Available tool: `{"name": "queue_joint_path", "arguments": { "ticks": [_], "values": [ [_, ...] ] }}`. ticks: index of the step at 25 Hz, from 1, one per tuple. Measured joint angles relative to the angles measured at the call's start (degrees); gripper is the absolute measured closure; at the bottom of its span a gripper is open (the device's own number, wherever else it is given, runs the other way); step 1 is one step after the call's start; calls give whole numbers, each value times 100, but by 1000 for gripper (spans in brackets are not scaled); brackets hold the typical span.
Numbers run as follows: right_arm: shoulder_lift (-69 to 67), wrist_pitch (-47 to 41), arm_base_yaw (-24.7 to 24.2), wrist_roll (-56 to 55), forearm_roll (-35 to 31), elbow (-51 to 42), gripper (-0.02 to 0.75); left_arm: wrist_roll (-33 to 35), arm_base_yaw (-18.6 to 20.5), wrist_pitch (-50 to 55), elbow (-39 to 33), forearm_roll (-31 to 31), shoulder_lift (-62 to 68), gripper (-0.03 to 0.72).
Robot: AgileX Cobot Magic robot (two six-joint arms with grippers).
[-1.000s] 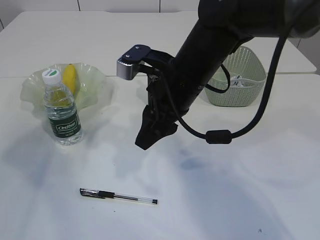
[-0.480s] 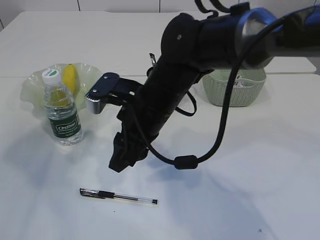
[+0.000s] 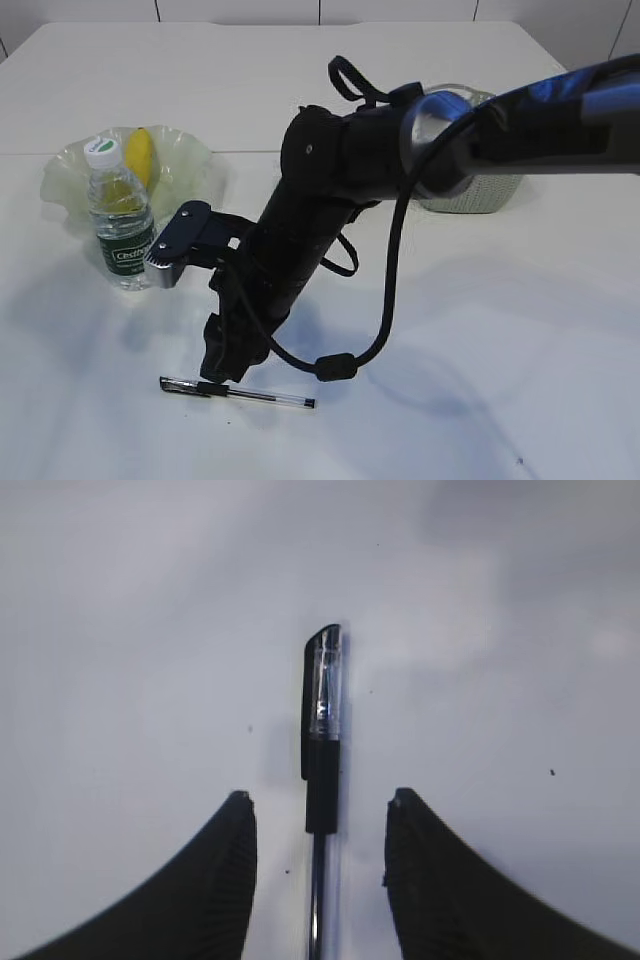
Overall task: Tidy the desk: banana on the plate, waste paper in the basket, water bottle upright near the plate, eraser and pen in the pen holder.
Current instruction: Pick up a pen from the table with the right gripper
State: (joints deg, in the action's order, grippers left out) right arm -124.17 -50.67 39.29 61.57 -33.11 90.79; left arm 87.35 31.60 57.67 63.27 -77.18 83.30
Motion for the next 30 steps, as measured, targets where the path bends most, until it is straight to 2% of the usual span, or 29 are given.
{"name": "queue_joint_path", "arguments": {
  "ticks": [30],
  "values": [
    [-591,297,107,12,-311,50,420,0,0,12,0,58,0,474]
  ]
}}
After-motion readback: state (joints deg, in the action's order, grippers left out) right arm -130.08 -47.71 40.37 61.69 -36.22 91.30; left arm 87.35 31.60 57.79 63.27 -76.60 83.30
